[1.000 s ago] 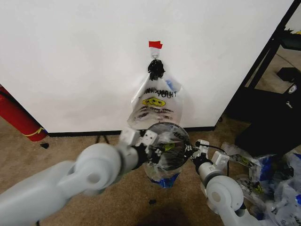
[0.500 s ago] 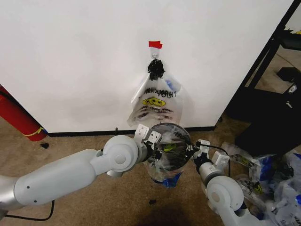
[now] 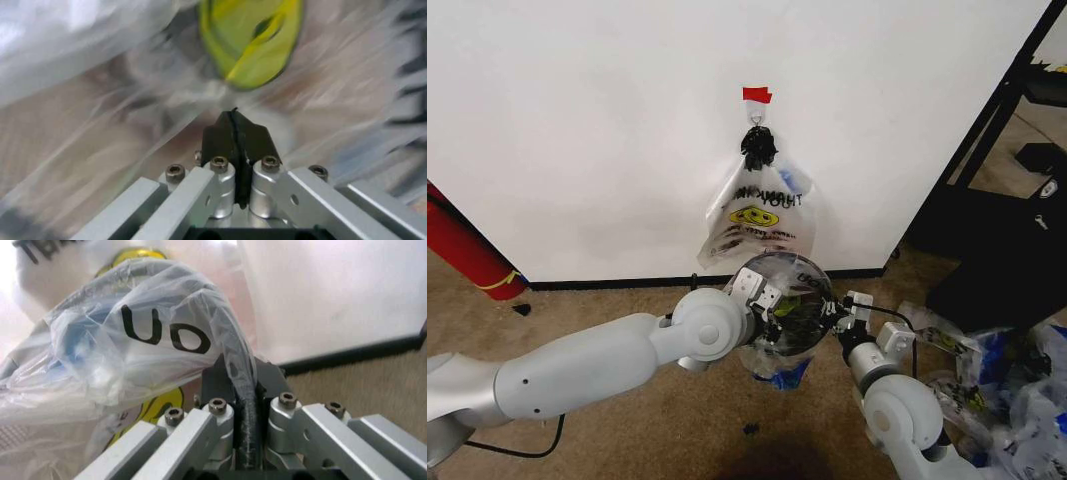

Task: Pick up the garbage bag from the wall and place it over the trash bin.

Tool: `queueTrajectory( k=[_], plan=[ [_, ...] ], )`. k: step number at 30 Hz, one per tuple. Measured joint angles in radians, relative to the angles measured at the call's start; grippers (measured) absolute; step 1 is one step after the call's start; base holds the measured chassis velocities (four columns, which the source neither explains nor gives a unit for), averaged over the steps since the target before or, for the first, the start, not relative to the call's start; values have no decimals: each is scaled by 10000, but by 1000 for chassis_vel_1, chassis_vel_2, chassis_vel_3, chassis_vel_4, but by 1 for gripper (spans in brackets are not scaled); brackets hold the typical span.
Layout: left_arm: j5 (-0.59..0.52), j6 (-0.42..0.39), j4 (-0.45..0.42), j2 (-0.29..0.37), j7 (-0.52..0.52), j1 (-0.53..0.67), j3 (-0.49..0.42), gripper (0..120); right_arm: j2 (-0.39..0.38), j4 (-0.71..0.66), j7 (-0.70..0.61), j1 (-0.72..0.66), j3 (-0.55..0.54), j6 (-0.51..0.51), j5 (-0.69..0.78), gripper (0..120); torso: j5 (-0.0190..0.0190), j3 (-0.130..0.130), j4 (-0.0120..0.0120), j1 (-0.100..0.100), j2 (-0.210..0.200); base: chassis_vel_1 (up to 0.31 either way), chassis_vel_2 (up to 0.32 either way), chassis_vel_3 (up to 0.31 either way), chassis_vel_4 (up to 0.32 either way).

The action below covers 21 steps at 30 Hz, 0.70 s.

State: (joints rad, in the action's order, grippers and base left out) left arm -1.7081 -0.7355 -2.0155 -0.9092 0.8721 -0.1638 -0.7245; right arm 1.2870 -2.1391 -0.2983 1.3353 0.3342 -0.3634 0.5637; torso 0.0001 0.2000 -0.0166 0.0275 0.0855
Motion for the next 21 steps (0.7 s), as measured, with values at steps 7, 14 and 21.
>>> queueTrajectory(
  k=[7, 14, 21],
  plan=[
    [-24, 0, 86, -101, 32, 289, -491, 0, 46, -69, 303, 21, -52, 469, -788, 1, 0, 0, 5, 0, 0, 0, 0, 0, 0],
    [-17, 1, 757, -941, 89, 652, -842, 0, 135, -188, 530, 234, -6, 792, -1372, 1, 1, 0, -2, 0, 2, 0, 0, 0, 0],
    [46, 1, 1247, -1415, 99, 743, -1017, 0, 114, -332, 528, 305, 39, 812, -866, 1, 0, 0, 1, 0, 2, 0, 0, 0, 0]
  ],
)
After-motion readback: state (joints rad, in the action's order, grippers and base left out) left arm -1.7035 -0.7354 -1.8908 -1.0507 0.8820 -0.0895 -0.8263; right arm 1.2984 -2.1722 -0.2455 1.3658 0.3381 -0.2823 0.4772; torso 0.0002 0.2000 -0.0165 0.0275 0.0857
